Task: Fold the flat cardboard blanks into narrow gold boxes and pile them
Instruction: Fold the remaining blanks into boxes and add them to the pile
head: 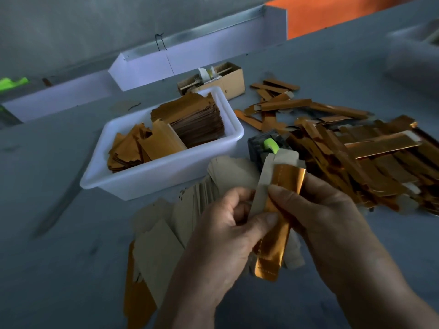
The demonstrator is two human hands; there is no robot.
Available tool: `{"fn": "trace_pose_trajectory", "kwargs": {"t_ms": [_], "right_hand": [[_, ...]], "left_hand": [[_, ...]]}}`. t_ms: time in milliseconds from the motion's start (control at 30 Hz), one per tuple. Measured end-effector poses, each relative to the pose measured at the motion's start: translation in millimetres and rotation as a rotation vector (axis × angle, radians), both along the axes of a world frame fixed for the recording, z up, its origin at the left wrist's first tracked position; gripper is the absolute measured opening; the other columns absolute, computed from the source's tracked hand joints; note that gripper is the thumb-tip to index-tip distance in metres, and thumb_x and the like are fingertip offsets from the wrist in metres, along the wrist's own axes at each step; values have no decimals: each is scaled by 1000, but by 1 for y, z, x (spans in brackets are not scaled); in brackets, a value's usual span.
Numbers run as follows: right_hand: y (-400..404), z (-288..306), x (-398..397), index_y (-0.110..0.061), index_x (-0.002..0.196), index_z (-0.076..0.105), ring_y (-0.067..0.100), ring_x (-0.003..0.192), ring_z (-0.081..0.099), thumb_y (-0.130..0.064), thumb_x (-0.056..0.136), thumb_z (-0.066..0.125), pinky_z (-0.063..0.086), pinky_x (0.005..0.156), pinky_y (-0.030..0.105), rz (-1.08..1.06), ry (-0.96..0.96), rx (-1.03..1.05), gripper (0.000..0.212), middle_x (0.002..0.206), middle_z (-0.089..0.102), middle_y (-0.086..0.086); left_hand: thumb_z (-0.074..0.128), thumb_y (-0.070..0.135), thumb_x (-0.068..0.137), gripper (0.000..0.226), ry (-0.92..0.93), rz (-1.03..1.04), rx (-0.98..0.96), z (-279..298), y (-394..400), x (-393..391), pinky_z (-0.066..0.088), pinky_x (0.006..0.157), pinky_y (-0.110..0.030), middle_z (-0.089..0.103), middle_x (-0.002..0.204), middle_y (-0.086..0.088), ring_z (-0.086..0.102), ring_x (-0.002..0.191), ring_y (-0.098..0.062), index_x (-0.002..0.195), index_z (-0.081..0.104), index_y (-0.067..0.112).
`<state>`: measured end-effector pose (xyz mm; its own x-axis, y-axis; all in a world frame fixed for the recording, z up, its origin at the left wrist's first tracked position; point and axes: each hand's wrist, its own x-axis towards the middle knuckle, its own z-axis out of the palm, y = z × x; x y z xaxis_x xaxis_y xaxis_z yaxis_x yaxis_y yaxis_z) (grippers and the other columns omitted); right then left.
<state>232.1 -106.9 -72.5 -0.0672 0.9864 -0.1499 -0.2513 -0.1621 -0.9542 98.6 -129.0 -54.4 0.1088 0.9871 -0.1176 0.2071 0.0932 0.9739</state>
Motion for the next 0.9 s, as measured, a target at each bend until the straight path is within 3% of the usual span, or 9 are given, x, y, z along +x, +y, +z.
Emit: {"fn": "trace_pose_trajectory", "kwargs": {"t_ms": [167,300,367,467,533,633,800,900], "right_hand": [[1,-1,-1,-19,90,72,20,85,68,-36,59,67,53,82,41,-45,19,-27,35,85,72,2],[-1,-3,-2,-16,92,71,20,81,69,-34,61,66,53,72,34,-40,23,-44,35,84,73,4],[-1,-4,-3,-16,88,71,15,73,69,-28,68,67,52,66,28,-40,25,-51,23,77,72,3],[-1,-4,-4,-13,79,72,14,65,68,-19,78,66,50,63,27,-49,42,-70,8,72,71,6],[0,-2,-4,-14,78,73,17,67,69,-21,77,66,51,65,29,-51,52,-68,10,72,71,8],[1,-1,-2,-20,81,74,19,76,70,-27,78,64,53,73,35,-64,39,-52,13,78,72,6],[-2,2,-2,-21,78,73,12,77,70,-38,79,61,53,71,30,-79,-63,-27,21,79,73,1],[-3,4,-2,-14,73,70,20,73,69,-42,71,68,56,71,40,-102,-206,25,28,72,70,6]], "left_hand": [[63,56,72,35,126,174,106,-1,-3,4,56,69,-33,73,85,4,70,77,-11,95,71,32],[70,32,79,16,110,297,111,-2,-3,8,60,71,-36,74,85,6,71,79,-10,93,74,39],[71,27,82,17,145,356,151,-5,-5,11,60,74,-34,71,91,7,69,84,-9,94,74,39],[66,30,85,29,529,395,316,-4,-8,21,55,81,-27,59,98,10,58,94,-6,111,66,44],[77,20,73,43,884,330,485,-1,-9,29,50,65,-22,55,85,3,57,82,-14,113,70,32],[80,16,53,59,1143,259,496,-2,-16,44,44,48,-21,55,73,-1,58,68,-17,112,72,16],[85,23,56,57,1149,170,397,-10,-19,53,34,42,-17,54,73,1,56,62,-13,110,73,15],[68,28,68,40,942,265,416,-9,-18,52,27,47,-11,46,81,10,51,67,-7,106,71,16]]}}
